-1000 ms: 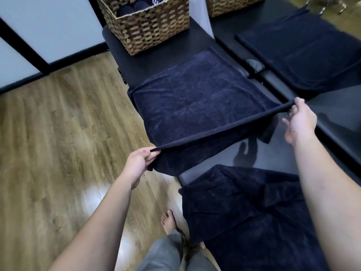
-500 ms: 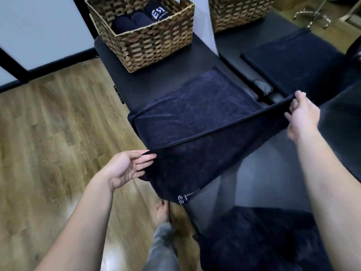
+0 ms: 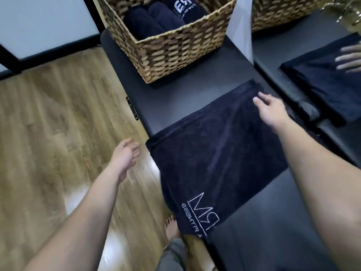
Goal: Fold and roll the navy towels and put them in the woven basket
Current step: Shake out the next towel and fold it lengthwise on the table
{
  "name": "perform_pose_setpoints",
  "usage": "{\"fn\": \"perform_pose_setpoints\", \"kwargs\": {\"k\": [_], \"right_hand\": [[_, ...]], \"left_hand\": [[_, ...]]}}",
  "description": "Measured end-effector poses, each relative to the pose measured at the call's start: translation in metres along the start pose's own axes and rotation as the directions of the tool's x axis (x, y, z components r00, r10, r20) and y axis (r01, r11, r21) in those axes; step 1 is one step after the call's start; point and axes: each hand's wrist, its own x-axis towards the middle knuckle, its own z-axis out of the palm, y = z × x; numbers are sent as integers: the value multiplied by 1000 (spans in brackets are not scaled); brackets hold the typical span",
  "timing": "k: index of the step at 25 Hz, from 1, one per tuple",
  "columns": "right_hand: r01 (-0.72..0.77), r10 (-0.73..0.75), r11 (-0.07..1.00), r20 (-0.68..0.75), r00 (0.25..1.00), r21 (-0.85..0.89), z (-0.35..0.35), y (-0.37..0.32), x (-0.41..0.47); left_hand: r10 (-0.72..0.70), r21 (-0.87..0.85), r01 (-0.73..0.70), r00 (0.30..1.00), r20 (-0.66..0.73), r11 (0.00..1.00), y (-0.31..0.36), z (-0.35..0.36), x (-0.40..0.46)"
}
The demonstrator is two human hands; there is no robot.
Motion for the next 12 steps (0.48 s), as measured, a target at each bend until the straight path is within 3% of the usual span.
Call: {"fn": "perform_pose_setpoints", "kwargs": {"k": [4,7,9,12], "right_hand": [[-143,144,989,22,989,-44,13,51,-23],[-193,193,979,-4,981,-65,-3,71,-36],[-194,193,979,-27,981,-60,-20,75,-39],[-173,170,984,-57,984,-47,-42,75,-37]], "left_hand": [[318,282,-305,948,-1,910,-26,46,2],[543,633,-440,839,37,637,-28,82,3],[580,731,-474,804,131,491,-17,109,-1],[485,787,-502,821,302,358,-5,150,-7]]}}
